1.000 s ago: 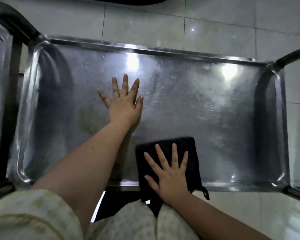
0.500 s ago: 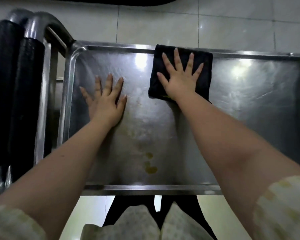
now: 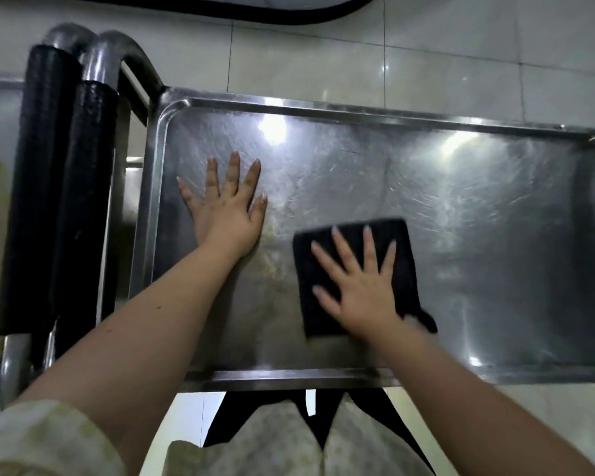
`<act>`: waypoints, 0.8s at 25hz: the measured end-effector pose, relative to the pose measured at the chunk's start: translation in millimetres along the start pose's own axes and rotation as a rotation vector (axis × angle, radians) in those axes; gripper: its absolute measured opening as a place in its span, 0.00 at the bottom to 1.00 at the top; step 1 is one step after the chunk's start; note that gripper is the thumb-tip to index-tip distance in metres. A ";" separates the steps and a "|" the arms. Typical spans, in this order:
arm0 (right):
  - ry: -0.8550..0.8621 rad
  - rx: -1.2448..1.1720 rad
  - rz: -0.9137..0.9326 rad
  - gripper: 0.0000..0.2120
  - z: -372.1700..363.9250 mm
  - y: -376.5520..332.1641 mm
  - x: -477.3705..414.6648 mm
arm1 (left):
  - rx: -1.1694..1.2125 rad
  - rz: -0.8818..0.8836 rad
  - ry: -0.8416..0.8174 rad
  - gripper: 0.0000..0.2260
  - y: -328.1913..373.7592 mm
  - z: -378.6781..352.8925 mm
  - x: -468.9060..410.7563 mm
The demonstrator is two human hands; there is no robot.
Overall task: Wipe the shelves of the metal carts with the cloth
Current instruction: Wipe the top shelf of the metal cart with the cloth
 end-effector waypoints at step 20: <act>-0.075 -0.023 0.054 0.32 -10.1 -57.2 41.2 | 0.187 -0.029 -0.015 0.24 -12.4 12.8 4.5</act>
Point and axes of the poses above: each hand's wrist, its own x-axis away from the middle knuckle, its own z-axis out of the back of the hand, y = z × x, the point moved 3 cm from there along -x, towards the middle knuckle, and after that the axes turned 10 degrees about -z, right-handed, at the moved point
